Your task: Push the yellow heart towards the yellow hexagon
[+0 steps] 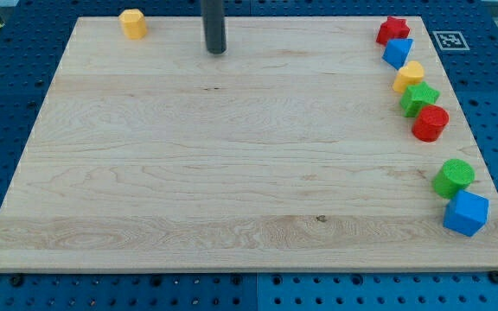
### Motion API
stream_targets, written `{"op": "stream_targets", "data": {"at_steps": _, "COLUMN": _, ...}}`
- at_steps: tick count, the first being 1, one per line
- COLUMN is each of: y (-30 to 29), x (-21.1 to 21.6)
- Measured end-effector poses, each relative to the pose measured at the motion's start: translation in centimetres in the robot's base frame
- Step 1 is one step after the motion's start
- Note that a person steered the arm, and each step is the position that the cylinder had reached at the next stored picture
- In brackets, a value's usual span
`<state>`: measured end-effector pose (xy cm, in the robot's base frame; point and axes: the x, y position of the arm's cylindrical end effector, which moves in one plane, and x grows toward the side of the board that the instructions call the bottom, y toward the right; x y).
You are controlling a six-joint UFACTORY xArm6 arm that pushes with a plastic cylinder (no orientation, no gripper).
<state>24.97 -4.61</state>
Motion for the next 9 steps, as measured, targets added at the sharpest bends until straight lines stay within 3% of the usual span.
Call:
{"op": "stream_targets", "data": {"at_steps": 1, "y": 2.1, "x": -5.2}}
{"op": "stream_targets", "data": {"at_steps": 2, "y": 9.1, "x": -5.6}}
{"op": "stream_targets", "data": {"at_steps": 4, "y": 29.5, "x": -5.1}}
{"op": "stream_targets", "data": {"at_steps": 5, "y": 35.4, "x": -0.4}}
{"op": "stream_targets", "data": {"at_steps": 6, "y": 35.0, "x": 7.3}}
{"op": "stream_targets", "data": {"at_steps": 7, "y": 33.2, "x": 10.1}}
{"op": "stream_targets", "data": {"at_steps": 9, "y": 29.9, "x": 11.0}}
